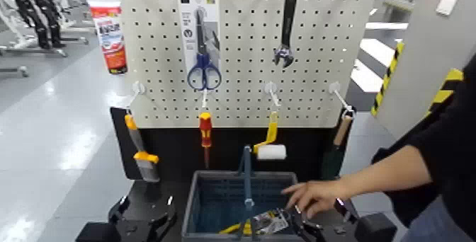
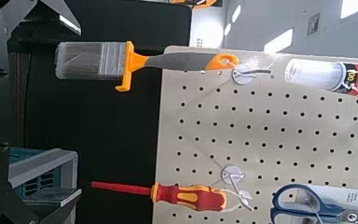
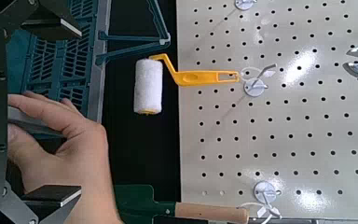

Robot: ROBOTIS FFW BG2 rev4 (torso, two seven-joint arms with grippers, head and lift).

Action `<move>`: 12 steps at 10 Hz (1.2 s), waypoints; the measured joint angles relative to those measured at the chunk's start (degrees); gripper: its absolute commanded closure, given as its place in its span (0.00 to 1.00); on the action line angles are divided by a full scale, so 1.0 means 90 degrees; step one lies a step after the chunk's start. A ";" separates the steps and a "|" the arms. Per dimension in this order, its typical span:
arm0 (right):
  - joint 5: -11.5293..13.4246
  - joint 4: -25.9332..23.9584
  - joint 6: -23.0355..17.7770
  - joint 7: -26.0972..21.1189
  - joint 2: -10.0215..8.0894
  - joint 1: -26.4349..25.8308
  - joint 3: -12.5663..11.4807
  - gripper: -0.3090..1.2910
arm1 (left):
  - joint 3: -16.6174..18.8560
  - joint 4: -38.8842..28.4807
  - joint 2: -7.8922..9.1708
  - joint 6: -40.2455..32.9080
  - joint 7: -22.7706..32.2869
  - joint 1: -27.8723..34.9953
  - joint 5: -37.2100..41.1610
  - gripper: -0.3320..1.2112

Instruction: Put the yellow roller into the crate.

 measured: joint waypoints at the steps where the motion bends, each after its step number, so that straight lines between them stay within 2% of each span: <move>1: 0.0000 0.0003 -0.0005 0.0008 -0.0005 -0.0002 0.0000 0.28 | -0.0004 0.0000 0.0005 0.0006 0.0000 -0.0009 0.0000 0.28; 7: -0.0037 0.0002 0.0018 0.0105 0.0005 -0.0009 -0.0023 0.27 | -0.0007 0.0000 0.0023 0.0024 -0.0025 0.0002 0.0027 0.28; 12: 0.0068 -0.0095 0.1032 0.1554 0.0050 -0.0719 -0.0481 0.27 | -0.0035 0.0000 0.0034 0.0095 -0.0039 0.0004 0.0088 0.29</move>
